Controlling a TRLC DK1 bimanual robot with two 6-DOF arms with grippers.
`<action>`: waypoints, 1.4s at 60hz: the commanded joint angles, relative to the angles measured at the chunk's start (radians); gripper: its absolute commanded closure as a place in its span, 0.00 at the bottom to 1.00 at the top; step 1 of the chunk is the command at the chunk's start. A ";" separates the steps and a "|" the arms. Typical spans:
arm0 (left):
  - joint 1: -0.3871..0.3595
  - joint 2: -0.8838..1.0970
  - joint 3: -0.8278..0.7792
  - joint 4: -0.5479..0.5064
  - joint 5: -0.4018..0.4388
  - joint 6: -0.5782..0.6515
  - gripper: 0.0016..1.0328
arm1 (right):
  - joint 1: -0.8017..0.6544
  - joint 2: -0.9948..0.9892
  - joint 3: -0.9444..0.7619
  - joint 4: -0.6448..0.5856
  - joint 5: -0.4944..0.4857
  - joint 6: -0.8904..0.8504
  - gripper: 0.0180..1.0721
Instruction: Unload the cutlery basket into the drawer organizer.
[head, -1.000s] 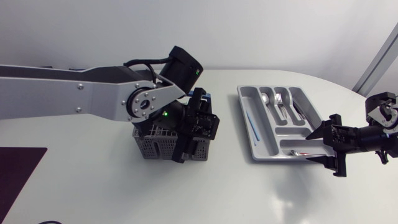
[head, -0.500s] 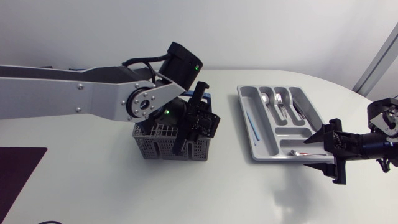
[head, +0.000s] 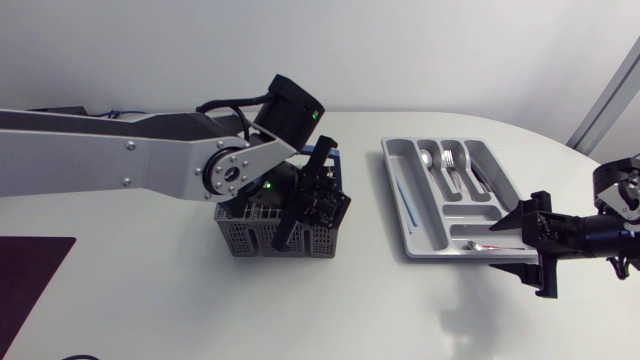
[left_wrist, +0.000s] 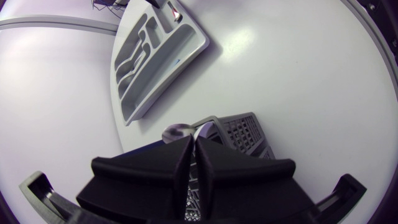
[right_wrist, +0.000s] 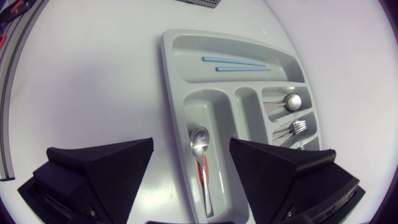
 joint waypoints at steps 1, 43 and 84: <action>-0.001 -0.005 -0.017 0.005 -0.001 0.027 0.97 | 0.006 -0.008 -0.026 0.007 -0.007 0.009 0.16; 0.019 -0.138 0.037 -0.077 0.022 -0.062 0.97 | 0.044 -0.069 -0.100 0.044 -0.004 0.029 0.16; 0.031 -0.069 0.172 -0.181 0.036 -0.127 0.97 | 0.029 -0.086 -0.132 0.056 -0.007 0.012 0.16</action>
